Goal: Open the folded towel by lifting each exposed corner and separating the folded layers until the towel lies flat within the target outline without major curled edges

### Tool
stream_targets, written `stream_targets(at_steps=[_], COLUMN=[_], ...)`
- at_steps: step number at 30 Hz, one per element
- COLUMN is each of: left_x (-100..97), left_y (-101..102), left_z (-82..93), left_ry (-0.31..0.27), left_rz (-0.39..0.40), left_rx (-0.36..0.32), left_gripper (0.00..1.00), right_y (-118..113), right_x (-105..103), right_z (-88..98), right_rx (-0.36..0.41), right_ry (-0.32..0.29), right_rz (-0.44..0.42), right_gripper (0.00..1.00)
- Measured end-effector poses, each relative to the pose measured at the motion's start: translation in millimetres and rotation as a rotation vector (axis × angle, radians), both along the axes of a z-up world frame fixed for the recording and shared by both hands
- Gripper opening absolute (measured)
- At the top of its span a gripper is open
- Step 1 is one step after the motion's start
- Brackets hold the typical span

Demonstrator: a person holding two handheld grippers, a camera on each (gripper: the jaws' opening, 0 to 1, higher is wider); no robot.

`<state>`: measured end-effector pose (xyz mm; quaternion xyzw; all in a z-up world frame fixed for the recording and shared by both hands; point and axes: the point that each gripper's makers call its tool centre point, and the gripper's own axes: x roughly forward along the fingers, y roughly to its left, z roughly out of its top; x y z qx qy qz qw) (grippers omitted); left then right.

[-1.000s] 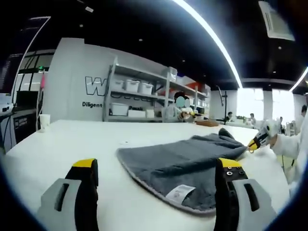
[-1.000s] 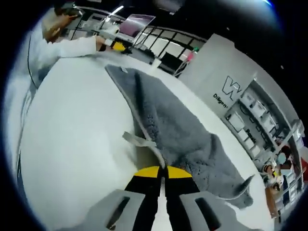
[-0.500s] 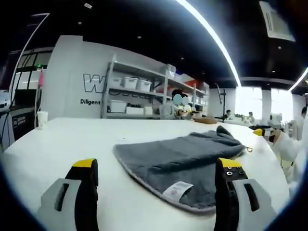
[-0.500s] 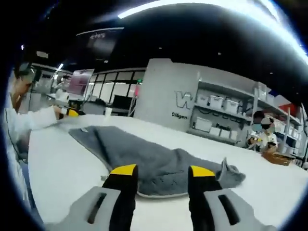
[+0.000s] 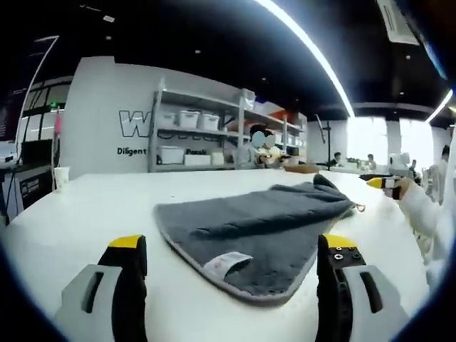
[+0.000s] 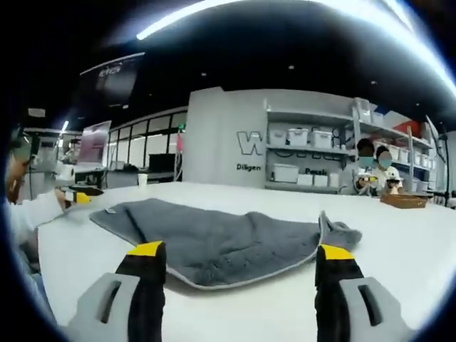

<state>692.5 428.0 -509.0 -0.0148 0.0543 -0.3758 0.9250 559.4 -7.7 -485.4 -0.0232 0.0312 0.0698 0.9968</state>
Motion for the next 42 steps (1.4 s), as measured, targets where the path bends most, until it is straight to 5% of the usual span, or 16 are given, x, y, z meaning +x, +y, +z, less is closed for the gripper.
stream_targets(at_steps=[4, 10, 25, 42], left_x=[-14.4, -33.3, -33.3, -17.5], left_y=[2, -11, -7, 0], left_z=[2.3, -14.9, -34.0, -46.3], left_ry=[0.023, 0.167, 0.227, 0.311], left_rz=[0.047, 0.082, 0.183, 0.244], left_rx=[-0.013, -0.042, 0.018, -0.01], left_gripper=[0.95, 0.94, 0.6, 0.3], right_y=[0, 1, 7, 9], right_x=[4, 3, -1, 0], right_z=[-1.8, 3.1, 4.2, 1.6], right_rx=[-0.019, 0.003, 0.023, 0.049], right_ry=[0.025, 0.01, 0.02, 0.032], right_rz=[0.009, 0.011, 0.04, 0.054], right_gripper=[0.96, 0.99, 0.99, 0.97])
